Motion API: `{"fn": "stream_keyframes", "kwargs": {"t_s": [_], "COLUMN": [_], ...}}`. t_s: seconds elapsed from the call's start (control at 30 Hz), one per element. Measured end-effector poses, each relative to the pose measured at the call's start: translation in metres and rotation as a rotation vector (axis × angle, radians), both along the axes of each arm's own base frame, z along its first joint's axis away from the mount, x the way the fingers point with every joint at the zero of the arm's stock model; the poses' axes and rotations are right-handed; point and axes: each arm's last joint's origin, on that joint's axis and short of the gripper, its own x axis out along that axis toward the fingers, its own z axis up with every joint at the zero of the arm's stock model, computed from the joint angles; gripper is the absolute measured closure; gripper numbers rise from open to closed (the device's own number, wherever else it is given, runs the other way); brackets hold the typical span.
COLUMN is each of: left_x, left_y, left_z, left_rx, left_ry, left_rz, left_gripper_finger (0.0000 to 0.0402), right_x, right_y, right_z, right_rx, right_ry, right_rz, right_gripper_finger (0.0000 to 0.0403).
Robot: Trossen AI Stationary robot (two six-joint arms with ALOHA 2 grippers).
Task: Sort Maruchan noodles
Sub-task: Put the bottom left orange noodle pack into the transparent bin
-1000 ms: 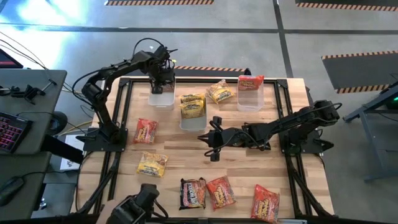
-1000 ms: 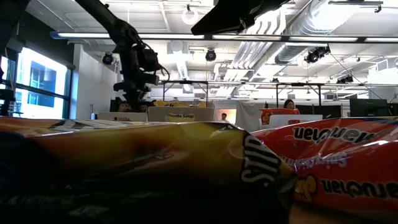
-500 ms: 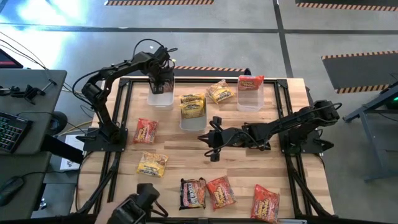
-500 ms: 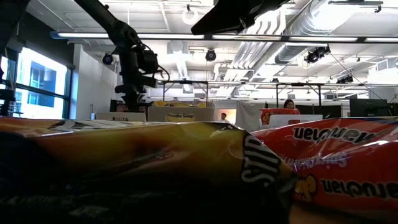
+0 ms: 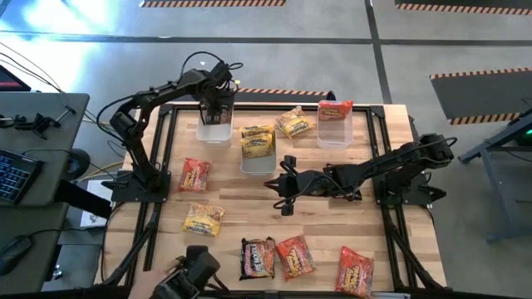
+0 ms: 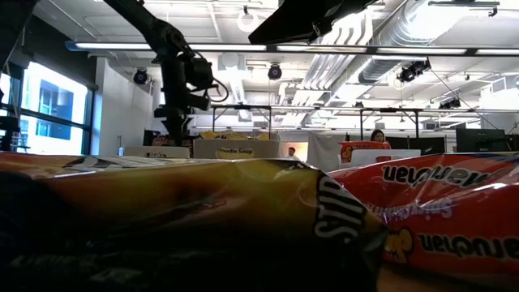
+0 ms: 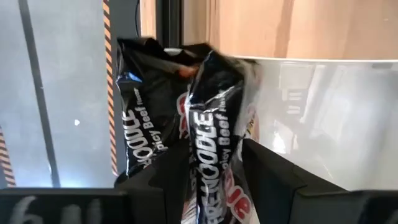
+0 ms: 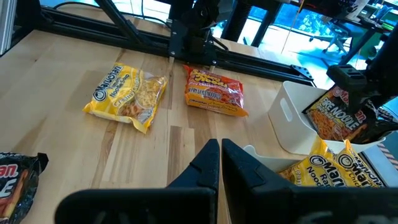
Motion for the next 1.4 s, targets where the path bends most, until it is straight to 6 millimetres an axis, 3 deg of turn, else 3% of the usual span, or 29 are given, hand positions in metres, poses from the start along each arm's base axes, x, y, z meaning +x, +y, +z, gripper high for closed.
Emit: {"fn": "stream_keyframes", "kwargs": {"t_s": [0.2, 0.37, 0.6, 0.73, 0.9, 1.1, 1.27, 1.4], "left_x": [-0.003, -0.024, -0.053, -0.061, -0.067, -0.067, -0.06, -0.059], "left_y": [-0.014, -0.039, -0.101, -0.139, -0.178, -0.216, -0.243, -0.261], "left_z": [0.027, 0.047, 0.039, 0.032, 0.035, 0.031, 0.016, -0.001], "left_rx": [0.037, 0.009, 0.035, 0.063, -0.015, -0.179, -0.212, -0.238], "left_ry": [-0.079, -0.289, -0.606, -0.821, -1.055, -1.198, -1.342, -1.435], "left_rz": [0.004, 0.022, -0.009, -0.033, -0.034, -0.079, -0.167, -0.208], "left_gripper_finger": [0.0279, 0.0328, 0.0393, 0.0399, 0.0399, 0.0399, 0.0399, 0.0399], "right_x": [-0.002, -0.007, -0.015, -0.017, -0.022, -0.019, -0.007, 0.001], "right_y": [0.001, 0.003, -0.003, -0.001, 0.02, 0.053, 0.067, 0.069], "right_z": [-0.003, -0.017, -0.04, -0.043, -0.037, -0.04, -0.065, -0.082], "right_rx": [-0.04, -0.064, 0.127, 0.311, 0.411, 0.519, 0.616, 0.647], "right_ry": [0.036, 0.051, 0.063, 0.161, 0.392, 0.585, 0.715, 0.77], "right_rz": [0.019, 0.048, 0.163, 0.16, 0.169, 0.228, 0.235, 0.233], "right_gripper_finger": [0.0403, 0.0403, 0.0403, 0.0403, 0.0395, 0.0319, 0.0232, 0.0194]}}
